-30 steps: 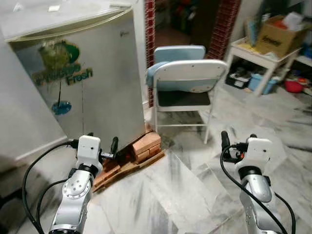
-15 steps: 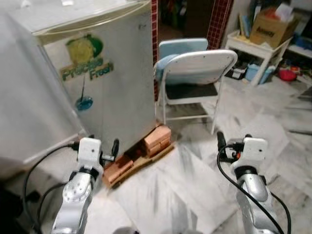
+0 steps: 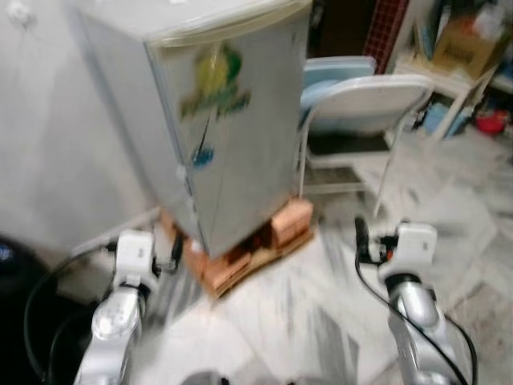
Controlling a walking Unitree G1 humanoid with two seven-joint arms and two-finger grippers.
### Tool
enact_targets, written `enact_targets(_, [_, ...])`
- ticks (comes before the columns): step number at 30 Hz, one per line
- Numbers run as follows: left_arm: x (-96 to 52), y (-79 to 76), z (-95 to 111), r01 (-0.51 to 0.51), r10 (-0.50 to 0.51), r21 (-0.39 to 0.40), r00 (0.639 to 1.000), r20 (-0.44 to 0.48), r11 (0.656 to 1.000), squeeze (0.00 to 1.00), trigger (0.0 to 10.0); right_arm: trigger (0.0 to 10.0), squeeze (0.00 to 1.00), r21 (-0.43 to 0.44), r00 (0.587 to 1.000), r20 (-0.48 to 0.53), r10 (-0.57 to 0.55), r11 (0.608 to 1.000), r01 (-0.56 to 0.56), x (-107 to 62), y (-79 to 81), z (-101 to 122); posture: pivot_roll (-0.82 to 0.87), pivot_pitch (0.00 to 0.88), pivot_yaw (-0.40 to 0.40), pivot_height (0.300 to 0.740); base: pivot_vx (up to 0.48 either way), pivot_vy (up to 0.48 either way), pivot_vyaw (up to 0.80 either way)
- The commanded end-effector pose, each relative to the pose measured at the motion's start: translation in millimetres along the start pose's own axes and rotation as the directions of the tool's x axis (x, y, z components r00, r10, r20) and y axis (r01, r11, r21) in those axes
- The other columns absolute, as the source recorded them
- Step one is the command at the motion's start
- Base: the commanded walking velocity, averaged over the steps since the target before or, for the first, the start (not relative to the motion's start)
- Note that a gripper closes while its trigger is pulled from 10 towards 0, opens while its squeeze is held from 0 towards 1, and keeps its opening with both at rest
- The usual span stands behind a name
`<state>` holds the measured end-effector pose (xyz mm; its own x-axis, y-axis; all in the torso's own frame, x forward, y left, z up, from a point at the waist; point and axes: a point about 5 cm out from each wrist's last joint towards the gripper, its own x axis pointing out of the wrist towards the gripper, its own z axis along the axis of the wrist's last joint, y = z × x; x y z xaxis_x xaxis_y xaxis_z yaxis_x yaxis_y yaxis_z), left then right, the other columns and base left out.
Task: Restocking fridge
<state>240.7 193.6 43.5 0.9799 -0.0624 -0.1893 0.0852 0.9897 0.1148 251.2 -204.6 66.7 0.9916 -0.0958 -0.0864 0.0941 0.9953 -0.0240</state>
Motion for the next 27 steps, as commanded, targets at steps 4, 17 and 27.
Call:
enact_targets(4, [0.6, 8.2, 3.9, -0.02, 0.019, 0.021, 1.0, 0.014, 1.0, 0.0, 10.0, 10.0, 0.0, 0.007, 1.0, 0.015, 0.018, 1.0, -0.018, 3.8, 6.3, 5.9, -0.03, 0.0, -0.008, 0.74, 0.0, 0.48, -0.2])
enact_targets(17, [2.8, 0.8, 8.0, 0.03, -0.03, 0.022, 0.999, 0.042, 0.999, 0.0, 10.0, 10.0, 0.0, 0.007, 1.0, 0.022, 0.012, 1.0, -0.012, 3.8, 5.2, 7.3, -0.03, 0.0, 0.0, 0.74, 0.129, 0.425, -0.79])
enact_targets(27, [1.9, -0.3, 6.3, 0.036, -0.037, 0.027, 0.999, 0.04, 0.999, 0.0, 10.0, 10.0, 0.0, 0.003, 1.0, 0.024, 0.007, 1.0, -0.007, 6.4, 3.9, 8.4, -0.03, 0.0, -0.001, 0.74, 0.297, 0.374, -0.65])
